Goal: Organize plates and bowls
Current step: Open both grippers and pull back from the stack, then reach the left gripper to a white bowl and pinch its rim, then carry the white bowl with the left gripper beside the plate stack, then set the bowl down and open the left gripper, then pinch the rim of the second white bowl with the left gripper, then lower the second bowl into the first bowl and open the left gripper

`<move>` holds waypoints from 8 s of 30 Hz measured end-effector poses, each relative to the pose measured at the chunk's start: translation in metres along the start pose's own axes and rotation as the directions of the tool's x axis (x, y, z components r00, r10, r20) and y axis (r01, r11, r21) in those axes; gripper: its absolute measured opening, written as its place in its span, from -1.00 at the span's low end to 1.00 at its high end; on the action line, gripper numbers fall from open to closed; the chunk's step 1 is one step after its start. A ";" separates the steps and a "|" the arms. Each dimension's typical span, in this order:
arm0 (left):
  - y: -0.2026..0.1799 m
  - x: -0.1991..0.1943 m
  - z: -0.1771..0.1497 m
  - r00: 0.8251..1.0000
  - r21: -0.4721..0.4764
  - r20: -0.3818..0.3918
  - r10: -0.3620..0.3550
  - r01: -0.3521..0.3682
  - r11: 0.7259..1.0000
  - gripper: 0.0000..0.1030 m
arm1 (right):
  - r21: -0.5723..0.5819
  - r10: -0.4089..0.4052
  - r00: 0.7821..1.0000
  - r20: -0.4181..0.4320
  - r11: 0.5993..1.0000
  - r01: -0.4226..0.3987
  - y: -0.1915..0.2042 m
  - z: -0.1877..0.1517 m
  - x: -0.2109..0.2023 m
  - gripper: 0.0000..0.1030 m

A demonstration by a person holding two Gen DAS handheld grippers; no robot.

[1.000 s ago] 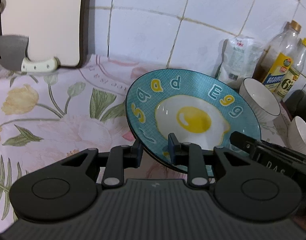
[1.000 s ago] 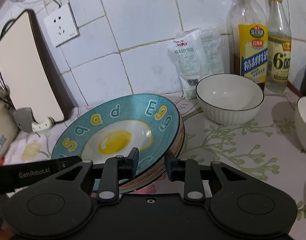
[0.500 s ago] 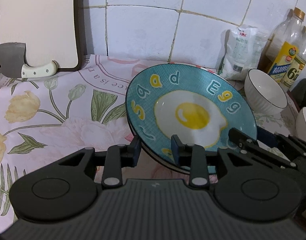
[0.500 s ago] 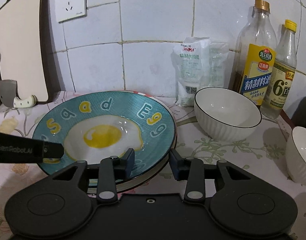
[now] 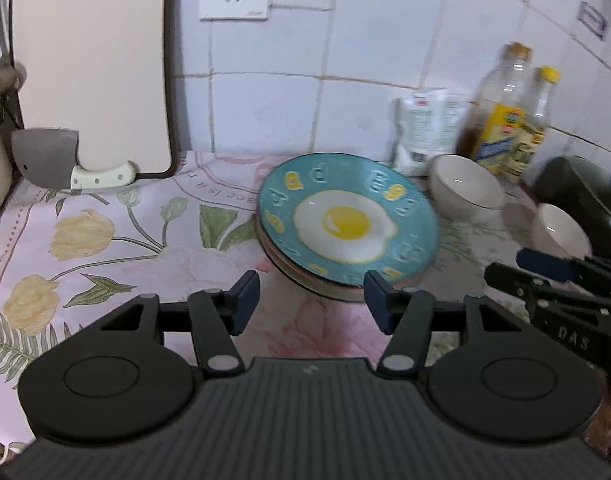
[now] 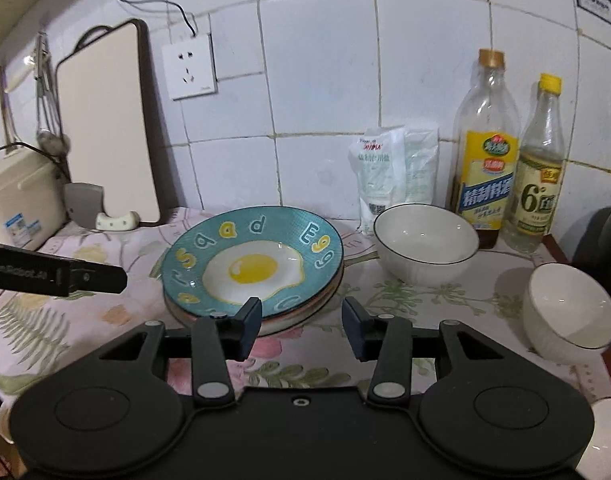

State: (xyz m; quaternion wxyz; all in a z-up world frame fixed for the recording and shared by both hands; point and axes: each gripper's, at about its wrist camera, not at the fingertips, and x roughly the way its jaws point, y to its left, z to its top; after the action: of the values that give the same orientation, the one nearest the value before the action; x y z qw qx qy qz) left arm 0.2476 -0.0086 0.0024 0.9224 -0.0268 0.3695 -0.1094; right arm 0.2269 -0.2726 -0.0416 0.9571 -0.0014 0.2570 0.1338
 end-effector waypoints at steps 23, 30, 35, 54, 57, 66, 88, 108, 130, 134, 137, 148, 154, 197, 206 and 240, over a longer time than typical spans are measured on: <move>-0.073 -0.116 -0.038 0.989 0.168 0.026 -0.147 0.141 0.976 0.66 | -0.131 0.052 0.998 0.031 0.990 -0.047 -0.021 -0.021 -0.145 0.66; -0.097 -0.123 -0.053 0.984 0.198 0.010 -0.181 0.175 0.964 0.75 | -0.151 0.036 0.999 0.001 0.988 -0.035 -0.041 -0.047 -0.165 0.67; -0.116 -0.120 -0.062 0.981 0.236 0.001 -0.194 0.189 0.953 0.81 | -0.140 0.005 1.000 -0.004 0.990 -0.006 -0.059 -0.068 -0.171 0.68; -0.198 -0.028 -0.069 0.939 0.226 -0.122 -0.320 0.341 0.912 0.85 | -0.036 -0.135 0.988 -0.077 0.990 0.133 -0.148 -0.124 -0.155 0.86; -0.206 -0.013 -0.068 0.944 0.231 -0.116 -0.308 0.327 0.916 0.85 | -0.008 -0.128 0.988 -0.091 0.992 0.127 -0.159 -0.130 -0.140 0.86; -0.227 0.021 -0.067 0.924 0.242 -0.107 -0.367 0.382 0.892 0.82 | 0.013 -0.087 0.994 -0.064 0.996 0.088 -0.183 -0.140 -0.103 0.86; -0.268 0.087 -0.074 0.841 0.127 -0.253 -0.479 0.520 0.845 -0.45 | -0.001 -0.056 0.997 -0.048 0.998 0.056 -0.184 -0.133 -0.069 0.88; -0.186 -0.002 -0.047 0.898 0.125 -0.123 -0.423 0.437 0.891 -0.42 | -0.161 -0.040 0.998 0.057 0.986 0.048 -0.087 -0.084 -0.101 0.88; -0.142 0.086 -0.020 0.970 0.082 -0.102 -0.222 0.230 0.970 -0.42 | -0.126 0.076 0.997 -0.018 0.989 -0.078 -0.068 -0.054 0.021 0.87; -0.137 0.097 -0.024 0.967 0.069 -0.119 -0.224 0.233 0.970 -0.42 | -0.133 0.076 0.996 -0.044 0.988 -0.081 -0.068 -0.057 0.031 0.87; -0.137 0.103 -0.028 0.967 0.074 -0.132 -0.217 0.228 0.971 -0.42 | -0.133 0.081 0.995 -0.066 0.987 -0.089 -0.070 -0.060 0.038 0.87; -0.142 0.109 -0.037 0.960 0.073 -0.177 -0.216 0.232 0.970 -0.34 | -0.148 0.087 0.991 -0.101 0.984 -0.102 -0.073 -0.069 0.040 0.87; -0.142 0.087 -0.036 0.950 0.057 -0.183 -0.252 0.266 0.962 -0.13 | -0.156 0.079 0.995 -0.061 0.984 -0.088 -0.080 -0.066 0.002 0.87; -0.283 0.132 0.045 0.934 0.232 -0.252 -0.254 0.313 0.921 0.42 | -0.011 -0.083 0.996 -0.027 0.997 0.082 -0.218 -0.054 -0.015 0.88; -0.302 0.181 0.045 0.937 0.227 -0.272 -0.219 0.284 0.932 0.11 | -0.004 -0.076 0.995 -0.057 0.997 0.076 -0.241 -0.060 0.031 0.88; -0.245 0.037 0.039 0.903 0.177 -0.283 -0.324 0.381 0.907 -0.65 | -0.150 -0.064 0.997 -0.031 0.987 0.059 -0.154 -0.036 -0.072 0.86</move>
State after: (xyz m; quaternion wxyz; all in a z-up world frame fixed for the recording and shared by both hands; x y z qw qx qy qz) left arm 0.2556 -0.2563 0.0374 0.8305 0.0263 0.4555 -0.3195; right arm 0.1884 -0.4421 -0.0476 0.9533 -0.0833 0.2631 0.1229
